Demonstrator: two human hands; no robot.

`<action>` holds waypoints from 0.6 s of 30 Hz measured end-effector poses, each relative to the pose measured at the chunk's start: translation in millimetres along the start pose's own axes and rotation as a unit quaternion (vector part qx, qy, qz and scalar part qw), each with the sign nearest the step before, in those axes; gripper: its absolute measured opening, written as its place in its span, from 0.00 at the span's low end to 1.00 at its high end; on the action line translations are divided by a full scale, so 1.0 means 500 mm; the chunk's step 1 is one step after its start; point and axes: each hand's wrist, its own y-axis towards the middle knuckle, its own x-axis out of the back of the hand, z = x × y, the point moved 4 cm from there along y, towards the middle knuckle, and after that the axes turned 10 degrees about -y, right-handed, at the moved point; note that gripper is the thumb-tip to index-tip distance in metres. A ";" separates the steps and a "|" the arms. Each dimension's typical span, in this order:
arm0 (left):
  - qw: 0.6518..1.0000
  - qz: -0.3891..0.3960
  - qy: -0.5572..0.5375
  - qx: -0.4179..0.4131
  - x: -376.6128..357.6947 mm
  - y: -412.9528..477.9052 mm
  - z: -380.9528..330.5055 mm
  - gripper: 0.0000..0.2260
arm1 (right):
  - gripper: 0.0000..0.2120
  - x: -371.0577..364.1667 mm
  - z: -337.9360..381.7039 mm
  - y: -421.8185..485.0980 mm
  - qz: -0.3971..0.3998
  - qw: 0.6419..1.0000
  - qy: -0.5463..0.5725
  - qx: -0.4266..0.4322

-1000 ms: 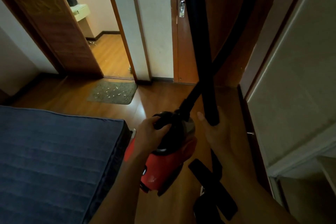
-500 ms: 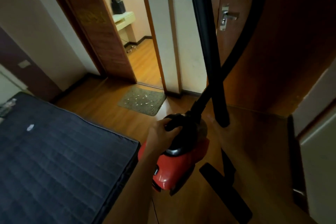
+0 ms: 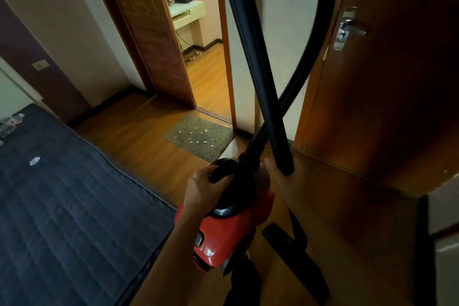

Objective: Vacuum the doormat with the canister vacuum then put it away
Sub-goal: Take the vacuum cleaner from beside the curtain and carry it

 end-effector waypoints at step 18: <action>0.996 -0.039 -0.052 0.065 0.077 0.596 0.106 0.05 | 0.09 -0.361 0.051 0.570 0.121 0.991 -0.041 0.032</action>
